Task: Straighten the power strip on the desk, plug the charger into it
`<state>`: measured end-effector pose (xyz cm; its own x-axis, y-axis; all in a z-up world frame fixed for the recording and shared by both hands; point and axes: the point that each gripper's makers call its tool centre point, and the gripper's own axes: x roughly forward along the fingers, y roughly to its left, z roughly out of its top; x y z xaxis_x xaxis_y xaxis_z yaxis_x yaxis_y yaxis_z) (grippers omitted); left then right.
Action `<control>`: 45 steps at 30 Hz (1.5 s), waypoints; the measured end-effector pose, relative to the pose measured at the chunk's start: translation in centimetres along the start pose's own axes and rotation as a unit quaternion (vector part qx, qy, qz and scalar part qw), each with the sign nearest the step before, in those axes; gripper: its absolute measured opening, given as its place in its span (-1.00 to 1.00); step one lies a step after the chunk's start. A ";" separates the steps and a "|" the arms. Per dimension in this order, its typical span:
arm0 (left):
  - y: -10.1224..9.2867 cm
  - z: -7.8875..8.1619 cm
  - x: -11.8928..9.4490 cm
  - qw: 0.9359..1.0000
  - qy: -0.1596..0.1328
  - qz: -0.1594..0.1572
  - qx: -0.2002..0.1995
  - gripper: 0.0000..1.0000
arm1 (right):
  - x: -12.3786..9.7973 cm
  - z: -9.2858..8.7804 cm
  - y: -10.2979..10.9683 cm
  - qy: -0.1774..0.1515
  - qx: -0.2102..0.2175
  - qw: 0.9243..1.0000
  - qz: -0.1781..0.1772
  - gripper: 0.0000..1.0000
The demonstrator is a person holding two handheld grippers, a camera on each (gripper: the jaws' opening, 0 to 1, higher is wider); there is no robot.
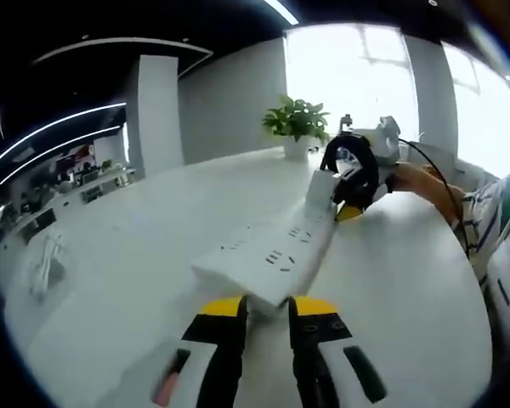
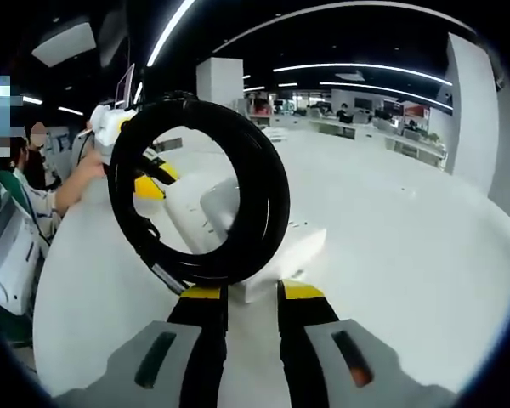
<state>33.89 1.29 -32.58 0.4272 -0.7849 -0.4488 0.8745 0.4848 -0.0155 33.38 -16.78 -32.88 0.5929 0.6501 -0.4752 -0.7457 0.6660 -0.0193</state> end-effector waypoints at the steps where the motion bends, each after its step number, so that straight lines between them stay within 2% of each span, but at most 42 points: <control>1: 0.1 0.0 0.0 1.000 0.000 0.002 -0.001 -0.61 | 0.1 0.0 0.0 0.000 -0.001 1.000 0.000 -0.57; 13: 1.2 -0.1 0.1 1.000 -0.002 0.016 -0.018 -0.60 | 1.1 0.5 -0.5 0.004 0.004 1.000 0.004 -0.57; 20: 2.0 0.0 0.2 0.999 -0.007 0.025 -0.033 -0.59 | 1.8 0.8 -0.9 0.002 0.020 1.000 0.006 -0.57; 45: 5.5 0.3 0.7 0.996 -0.011 0.083 -0.036 -0.59 | 4.4 1.6 -1.7 0.004 0.031 1.000 -0.003 -0.57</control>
<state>39.06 3.32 -32.70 0.5694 -0.7000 -0.4310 0.7737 0.6335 -0.0067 37.74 -14.46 -33.49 0.5953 0.6428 -0.4821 -0.7215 0.6917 0.0314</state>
